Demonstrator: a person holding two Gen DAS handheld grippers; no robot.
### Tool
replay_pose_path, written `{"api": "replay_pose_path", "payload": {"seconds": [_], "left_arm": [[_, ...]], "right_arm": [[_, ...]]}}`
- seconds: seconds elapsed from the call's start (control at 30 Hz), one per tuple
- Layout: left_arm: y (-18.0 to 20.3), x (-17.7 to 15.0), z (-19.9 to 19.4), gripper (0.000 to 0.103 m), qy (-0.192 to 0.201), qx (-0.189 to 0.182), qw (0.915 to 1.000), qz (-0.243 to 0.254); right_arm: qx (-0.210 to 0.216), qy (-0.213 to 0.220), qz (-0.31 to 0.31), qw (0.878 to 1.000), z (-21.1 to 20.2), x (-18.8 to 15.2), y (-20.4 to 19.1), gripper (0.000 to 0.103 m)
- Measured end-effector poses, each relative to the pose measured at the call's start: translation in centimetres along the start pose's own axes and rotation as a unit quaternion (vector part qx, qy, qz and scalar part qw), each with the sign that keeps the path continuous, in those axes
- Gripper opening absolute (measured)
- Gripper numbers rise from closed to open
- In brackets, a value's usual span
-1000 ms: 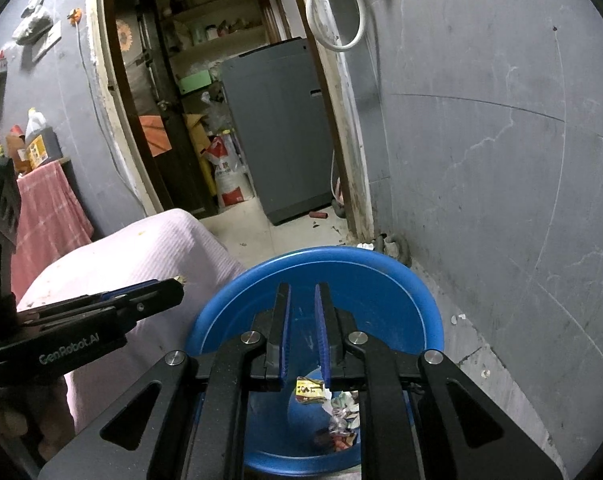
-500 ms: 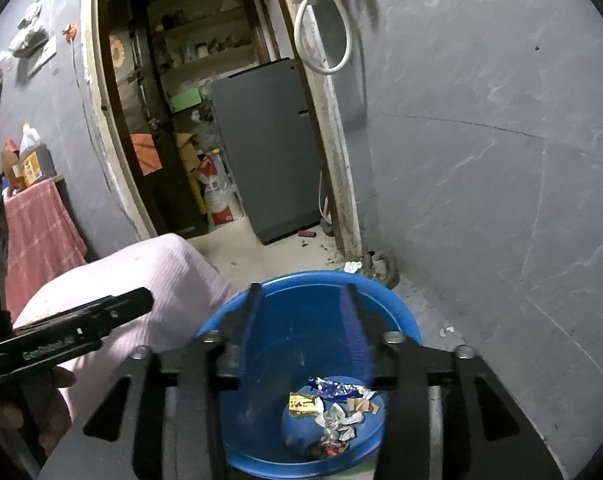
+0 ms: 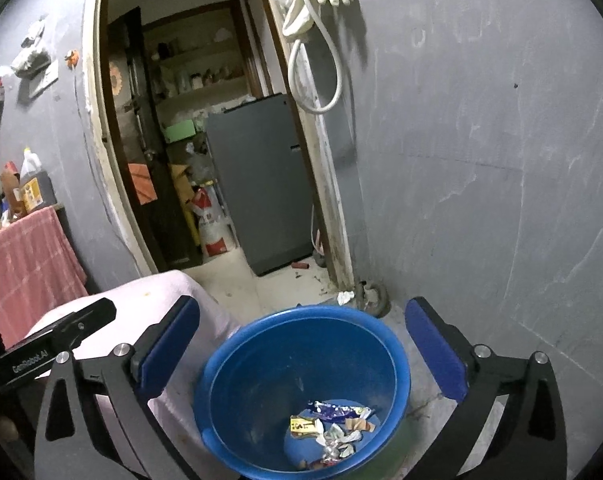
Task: Collect trash
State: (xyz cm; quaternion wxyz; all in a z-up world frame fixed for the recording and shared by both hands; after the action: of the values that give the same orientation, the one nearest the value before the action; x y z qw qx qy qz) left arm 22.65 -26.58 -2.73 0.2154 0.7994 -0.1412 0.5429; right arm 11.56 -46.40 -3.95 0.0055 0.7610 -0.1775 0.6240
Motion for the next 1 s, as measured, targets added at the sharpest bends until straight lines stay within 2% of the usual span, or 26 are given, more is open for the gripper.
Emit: {"api": "replay_pose_path", "payload": {"seconds": [0.2,1.0], "left_arm": [[-0.2,-0.1,-2.0,0.1,0.0,0.009,0.9998,0.015],[-1.1,0.2,-10.7,0.1,0.058,0.027,0.9974,0.033]], "right_arm": [[0.007,0.01,-0.006,1.0,-1.5,0.3,-0.5,0.103],[0.031,0.036,-0.025,0.999,-8.0,1.1,-3.6,0.103]]}}
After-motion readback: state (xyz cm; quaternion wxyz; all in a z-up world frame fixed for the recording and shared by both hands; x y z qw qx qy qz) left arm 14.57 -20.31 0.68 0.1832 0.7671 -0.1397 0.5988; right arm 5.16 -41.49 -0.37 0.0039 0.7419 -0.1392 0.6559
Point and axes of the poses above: each gripper's, at about its wrist camera, not at the fingertips, and z roughly the way its jaws point, y to its right, x to its top, the point moved 1 cm from there along z, roughly the way its jaws point, and after that the axes turned 9 degrees about y, right-handed, at the moved point
